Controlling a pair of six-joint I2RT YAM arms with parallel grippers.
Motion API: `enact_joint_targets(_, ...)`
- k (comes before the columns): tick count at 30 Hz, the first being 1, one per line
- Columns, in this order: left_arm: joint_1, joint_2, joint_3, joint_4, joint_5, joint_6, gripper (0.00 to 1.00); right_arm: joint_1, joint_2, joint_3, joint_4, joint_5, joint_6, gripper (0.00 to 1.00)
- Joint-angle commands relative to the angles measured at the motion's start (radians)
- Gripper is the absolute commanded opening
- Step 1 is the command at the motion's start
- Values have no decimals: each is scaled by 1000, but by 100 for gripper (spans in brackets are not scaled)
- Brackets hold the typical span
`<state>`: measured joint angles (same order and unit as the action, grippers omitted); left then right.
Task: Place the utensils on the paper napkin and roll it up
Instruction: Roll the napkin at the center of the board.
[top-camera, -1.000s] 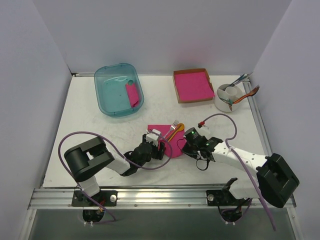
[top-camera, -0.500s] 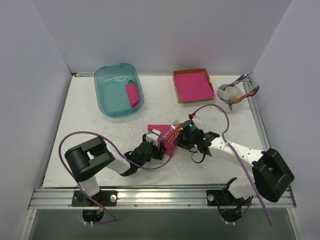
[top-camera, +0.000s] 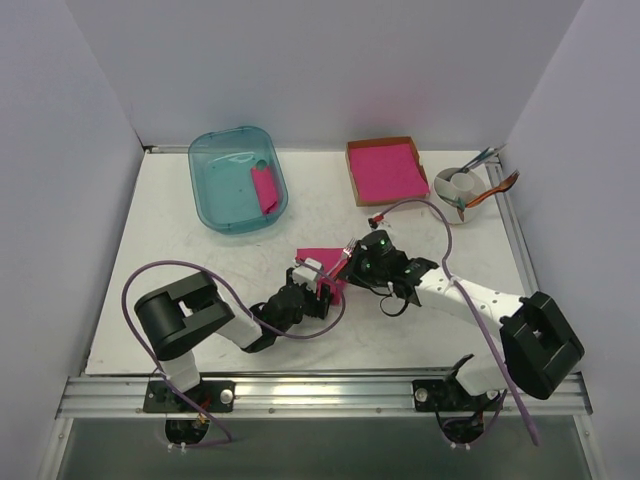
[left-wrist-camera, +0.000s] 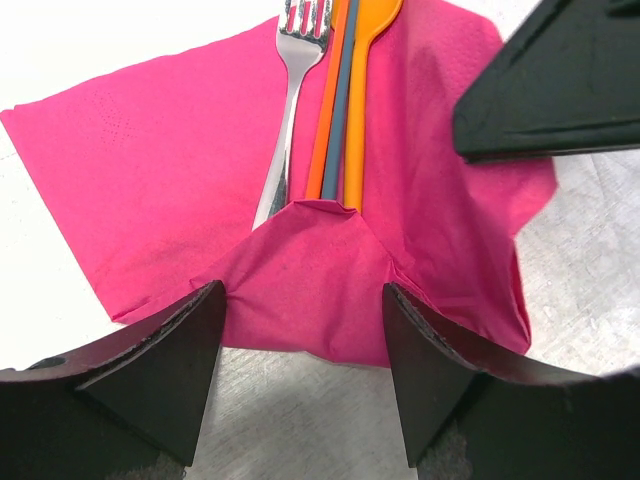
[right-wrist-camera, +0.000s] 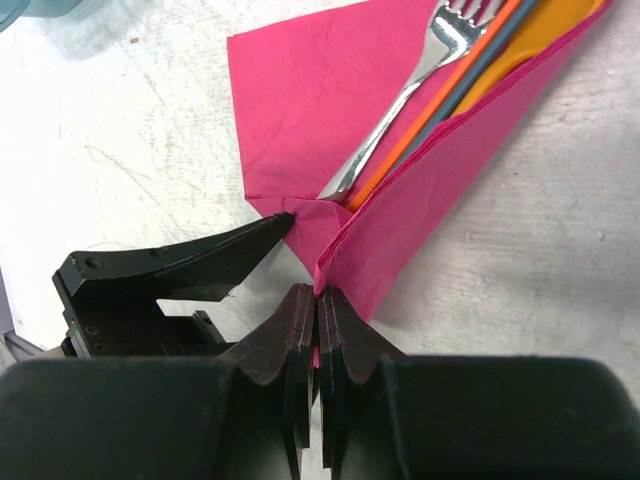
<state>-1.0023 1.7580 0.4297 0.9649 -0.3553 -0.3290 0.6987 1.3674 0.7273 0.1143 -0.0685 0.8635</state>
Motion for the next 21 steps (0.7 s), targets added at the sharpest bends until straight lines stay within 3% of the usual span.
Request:
enact_joint_targets(1,-7,37,-11,-55,55,-16,73,-13,15,46,56,-28,-35,0)
enact_joint_targets(21,-10,-21,-6,-100,65,-24,75,-37,67,67,120,-77,-93,0)
